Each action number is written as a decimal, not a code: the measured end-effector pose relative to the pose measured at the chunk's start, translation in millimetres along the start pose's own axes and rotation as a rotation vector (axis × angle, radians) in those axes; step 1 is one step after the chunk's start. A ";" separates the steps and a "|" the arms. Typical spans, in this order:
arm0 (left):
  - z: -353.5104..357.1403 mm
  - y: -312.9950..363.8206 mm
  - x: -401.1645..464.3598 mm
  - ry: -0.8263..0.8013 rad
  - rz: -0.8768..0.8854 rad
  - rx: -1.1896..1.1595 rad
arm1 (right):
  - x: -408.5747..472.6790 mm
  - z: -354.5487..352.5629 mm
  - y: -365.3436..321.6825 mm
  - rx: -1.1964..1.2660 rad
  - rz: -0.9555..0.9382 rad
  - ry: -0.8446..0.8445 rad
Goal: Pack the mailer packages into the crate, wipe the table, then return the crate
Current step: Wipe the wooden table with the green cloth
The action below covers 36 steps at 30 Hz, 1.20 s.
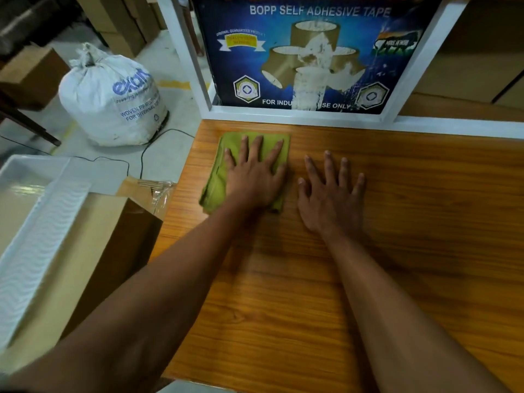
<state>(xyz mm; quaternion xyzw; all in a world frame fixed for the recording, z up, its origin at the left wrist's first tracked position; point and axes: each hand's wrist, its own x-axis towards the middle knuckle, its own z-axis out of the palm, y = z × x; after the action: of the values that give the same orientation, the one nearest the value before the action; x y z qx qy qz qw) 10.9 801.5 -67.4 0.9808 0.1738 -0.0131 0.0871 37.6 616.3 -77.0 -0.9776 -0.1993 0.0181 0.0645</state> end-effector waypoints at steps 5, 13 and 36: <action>-4.1 0.4 26.5 -0.016 -0.049 0.016 | -0.7 2.8 0.6 0.000 0.003 0.016; 4.3 4.5 -30.4 0.023 0.018 -0.005 | -1.7 1.1 0.6 -0.006 0.011 0.007; 22.2 144.2 42.5 -0.060 -0.056 0.009 | -7.4 -14.8 145.3 0.025 -0.022 0.014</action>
<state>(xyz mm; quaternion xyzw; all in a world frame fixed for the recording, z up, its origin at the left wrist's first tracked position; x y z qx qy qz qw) 100.4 678.7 -67.7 0.9752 0.1983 -0.0456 0.0874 88.0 479.1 -81.6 -0.9746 -0.2093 0.0128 0.0781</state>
